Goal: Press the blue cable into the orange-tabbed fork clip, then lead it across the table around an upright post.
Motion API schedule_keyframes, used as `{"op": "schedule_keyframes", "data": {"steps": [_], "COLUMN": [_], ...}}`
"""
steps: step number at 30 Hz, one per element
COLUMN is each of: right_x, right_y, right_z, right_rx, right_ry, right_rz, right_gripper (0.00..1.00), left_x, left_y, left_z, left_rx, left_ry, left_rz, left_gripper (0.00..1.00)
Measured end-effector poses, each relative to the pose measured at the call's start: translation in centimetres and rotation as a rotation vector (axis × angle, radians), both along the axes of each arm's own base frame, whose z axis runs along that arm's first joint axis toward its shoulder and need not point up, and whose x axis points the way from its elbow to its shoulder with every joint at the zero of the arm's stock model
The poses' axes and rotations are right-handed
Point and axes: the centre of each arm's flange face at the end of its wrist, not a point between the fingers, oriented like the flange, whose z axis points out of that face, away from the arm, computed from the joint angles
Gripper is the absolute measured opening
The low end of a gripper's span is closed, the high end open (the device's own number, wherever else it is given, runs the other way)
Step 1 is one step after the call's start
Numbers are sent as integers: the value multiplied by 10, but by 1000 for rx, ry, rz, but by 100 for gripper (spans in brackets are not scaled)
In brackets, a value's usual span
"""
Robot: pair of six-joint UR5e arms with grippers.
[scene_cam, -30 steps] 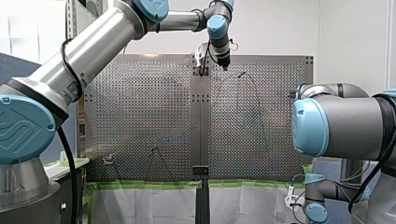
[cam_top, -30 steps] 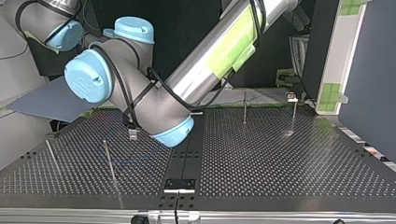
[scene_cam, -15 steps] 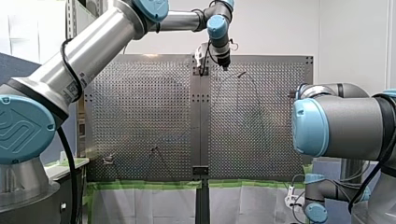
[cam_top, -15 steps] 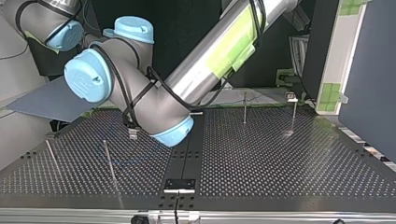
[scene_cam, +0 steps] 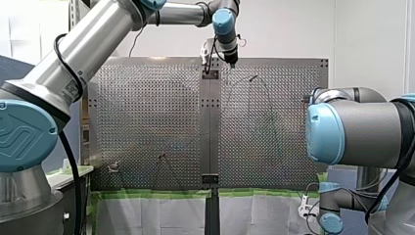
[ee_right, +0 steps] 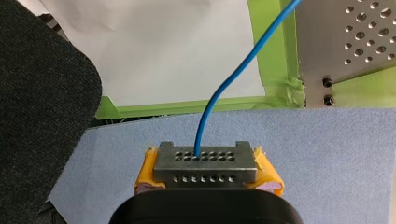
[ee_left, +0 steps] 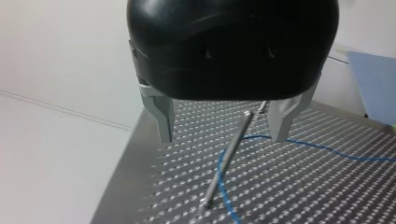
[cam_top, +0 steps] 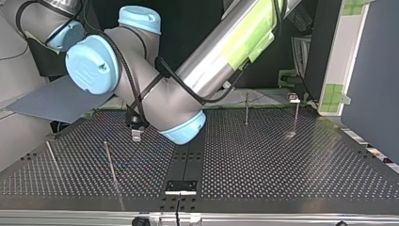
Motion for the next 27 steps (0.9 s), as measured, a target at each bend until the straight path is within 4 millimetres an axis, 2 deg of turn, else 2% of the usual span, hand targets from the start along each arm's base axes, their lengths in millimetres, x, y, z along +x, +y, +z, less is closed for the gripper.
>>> {"op": "schedule_keyframes", "data": {"steps": [10, 19, 27], "right_x": [4, 5, 6], "right_y": [1, 1, 1], "right_z": [0, 0, 0], "right_rx": [0, 0, 0], "right_ry": [-1, -1, 0], "right_rz": [9, 12, 15], "right_gripper": [0, 0, 0], "left_x": [21, 41, 31], "left_y": [34, 76, 91], "left_z": [20, 41, 60], "left_rx": [-94, -199, -222], "left_ry": [-32, -75, -136], "left_rz": [7, 14, -48], "left_gripper": [99, 99, 99]}}
